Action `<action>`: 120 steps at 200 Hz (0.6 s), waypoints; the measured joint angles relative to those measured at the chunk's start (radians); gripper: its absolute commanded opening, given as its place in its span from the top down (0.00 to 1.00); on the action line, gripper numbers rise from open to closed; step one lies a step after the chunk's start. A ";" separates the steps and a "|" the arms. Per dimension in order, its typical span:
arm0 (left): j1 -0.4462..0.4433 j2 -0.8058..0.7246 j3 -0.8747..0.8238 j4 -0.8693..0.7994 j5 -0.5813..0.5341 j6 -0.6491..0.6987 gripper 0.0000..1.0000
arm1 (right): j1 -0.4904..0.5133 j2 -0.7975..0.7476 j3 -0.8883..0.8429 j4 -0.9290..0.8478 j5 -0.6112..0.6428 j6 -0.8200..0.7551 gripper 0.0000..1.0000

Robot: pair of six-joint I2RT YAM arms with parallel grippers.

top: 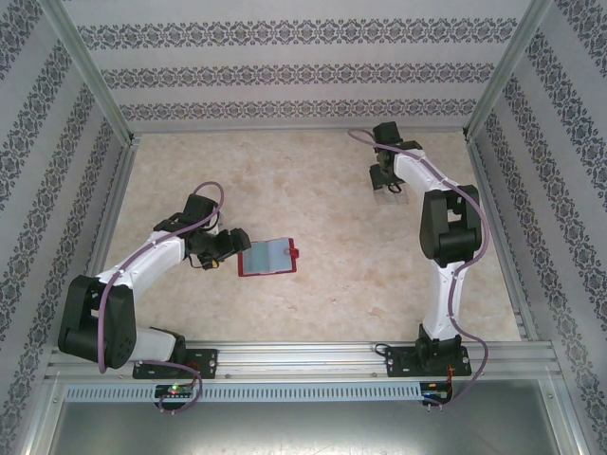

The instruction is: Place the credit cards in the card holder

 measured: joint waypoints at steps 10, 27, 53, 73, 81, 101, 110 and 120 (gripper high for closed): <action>0.000 0.000 0.000 0.000 0.000 0.000 0.17 | -0.003 0.000 0.000 0.003 -0.012 0.014 0.48; 0.000 0.000 0.000 0.000 0.000 0.000 0.17 | -0.005 0.000 0.000 0.004 -0.033 0.024 0.49; 0.000 0.000 0.000 0.000 0.000 0.000 0.17 | -0.005 0.000 0.000 0.004 -0.039 0.034 0.49; 0.000 0.000 0.000 0.000 0.000 0.000 0.17 | -0.005 0.000 0.000 0.008 -0.021 0.033 0.49; 0.000 0.000 0.000 0.000 0.000 0.000 0.17 | -0.003 0.000 0.000 0.009 -0.007 0.032 0.49; 0.000 0.000 0.000 0.000 0.000 0.000 0.17 | 0.003 0.000 0.000 0.013 0.035 0.025 0.50; 0.000 0.000 0.000 0.000 0.000 0.000 0.17 | 0.007 0.000 0.000 0.016 0.057 0.016 0.50; 0.000 0.000 0.000 0.000 0.000 0.000 0.17 | 0.013 0.000 0.000 0.019 0.082 0.007 0.50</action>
